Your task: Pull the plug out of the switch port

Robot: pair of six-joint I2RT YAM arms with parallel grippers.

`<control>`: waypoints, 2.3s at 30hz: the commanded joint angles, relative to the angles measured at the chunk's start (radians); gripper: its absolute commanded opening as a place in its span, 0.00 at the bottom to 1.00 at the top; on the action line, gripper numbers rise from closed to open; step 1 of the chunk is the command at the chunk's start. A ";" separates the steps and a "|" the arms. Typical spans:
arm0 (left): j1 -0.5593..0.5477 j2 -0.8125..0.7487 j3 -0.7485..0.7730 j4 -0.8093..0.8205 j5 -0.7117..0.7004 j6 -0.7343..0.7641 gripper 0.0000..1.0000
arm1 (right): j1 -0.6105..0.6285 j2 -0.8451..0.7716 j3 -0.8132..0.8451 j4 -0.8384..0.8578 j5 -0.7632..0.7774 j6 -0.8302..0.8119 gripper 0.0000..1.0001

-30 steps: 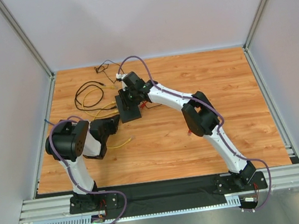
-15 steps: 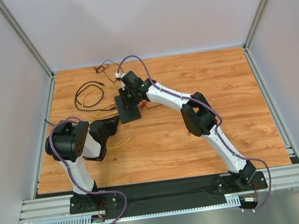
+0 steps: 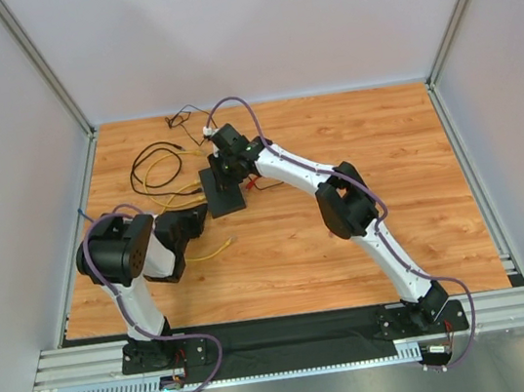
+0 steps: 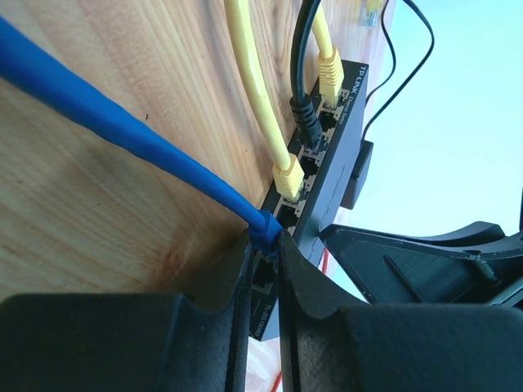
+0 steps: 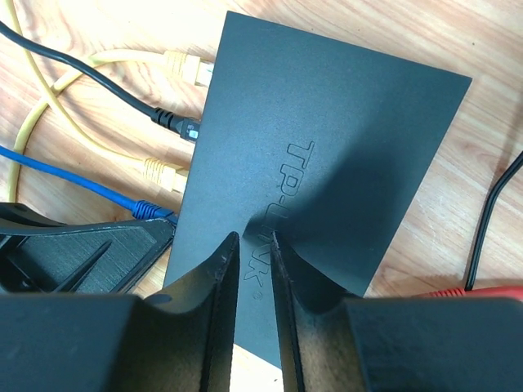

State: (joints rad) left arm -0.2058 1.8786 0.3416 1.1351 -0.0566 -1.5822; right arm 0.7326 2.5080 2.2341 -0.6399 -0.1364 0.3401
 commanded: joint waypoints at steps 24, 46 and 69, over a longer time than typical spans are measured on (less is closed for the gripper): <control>0.075 0.024 -0.015 0.065 -0.031 0.034 0.00 | -0.013 0.130 0.041 -0.179 0.124 0.042 0.20; 0.105 -0.456 0.057 -0.475 -0.051 0.362 0.00 | -0.021 0.132 0.055 -0.188 0.097 0.039 0.20; -0.168 -1.090 0.523 -1.399 0.047 0.827 0.00 | -0.166 -0.432 -0.447 0.368 -0.082 0.106 0.29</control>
State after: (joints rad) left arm -0.3336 0.7841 0.8024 -0.1669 -0.0444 -0.8043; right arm 0.6331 2.2646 1.8572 -0.4187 -0.2245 0.3985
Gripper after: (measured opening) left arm 0.154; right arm 0.286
